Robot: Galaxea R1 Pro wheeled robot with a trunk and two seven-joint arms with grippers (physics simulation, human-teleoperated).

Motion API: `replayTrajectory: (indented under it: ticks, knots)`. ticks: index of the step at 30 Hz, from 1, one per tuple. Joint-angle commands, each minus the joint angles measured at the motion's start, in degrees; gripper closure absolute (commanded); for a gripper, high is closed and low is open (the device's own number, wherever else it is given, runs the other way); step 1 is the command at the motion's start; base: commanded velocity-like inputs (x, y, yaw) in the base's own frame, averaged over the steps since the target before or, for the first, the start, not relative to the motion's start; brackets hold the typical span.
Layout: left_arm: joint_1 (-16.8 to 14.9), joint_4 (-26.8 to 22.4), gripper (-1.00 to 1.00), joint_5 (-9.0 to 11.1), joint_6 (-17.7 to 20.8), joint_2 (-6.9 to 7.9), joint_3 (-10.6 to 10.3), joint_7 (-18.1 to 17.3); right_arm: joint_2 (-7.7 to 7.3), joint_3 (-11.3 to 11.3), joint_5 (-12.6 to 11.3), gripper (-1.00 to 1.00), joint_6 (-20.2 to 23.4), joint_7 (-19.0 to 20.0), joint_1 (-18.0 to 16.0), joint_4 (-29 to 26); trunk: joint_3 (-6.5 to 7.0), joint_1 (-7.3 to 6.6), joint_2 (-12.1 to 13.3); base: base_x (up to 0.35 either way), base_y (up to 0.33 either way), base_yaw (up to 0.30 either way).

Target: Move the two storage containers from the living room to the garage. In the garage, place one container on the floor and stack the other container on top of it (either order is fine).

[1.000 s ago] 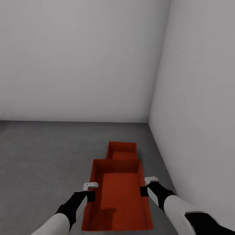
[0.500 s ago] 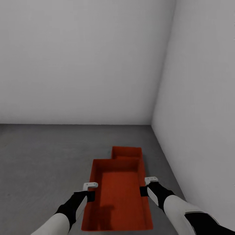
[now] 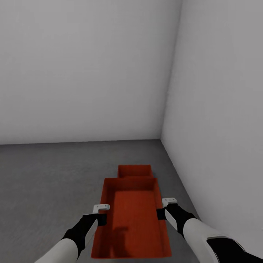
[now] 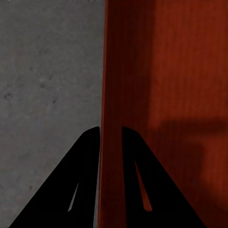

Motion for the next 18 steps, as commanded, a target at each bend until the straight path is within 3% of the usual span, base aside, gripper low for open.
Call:
replayTrajectory:
  ticks: [1,13,18]
  knots:
    - [0.0,0.1,1.0,1.6,0.9,0.63,-1.1,-0.4,-0.07,3.3,-1.2,1.0,0.3,0.4,0.0,-0.3,-0.05,0.01,0.0,0.108,-0.077,-0.021]
    - [0.0,0.1,1.0,1.6,0.9,0.63,-1.0,-0.4,-0.07,3.3,-1.2,1.0,0.3,0.4,-0.1,-0.3,-0.05,0.01,0.0,0.019,-0.013,-0.188]
    - [0.0,0.1,1.0,1.6,0.9,0.63,-1.0,-0.4,-0.07,3.3,-1.2,1.0,0.3,0.4,0.0,-0.4,-0.05,0.01,0.0,0.001,-0.001,-0.089]
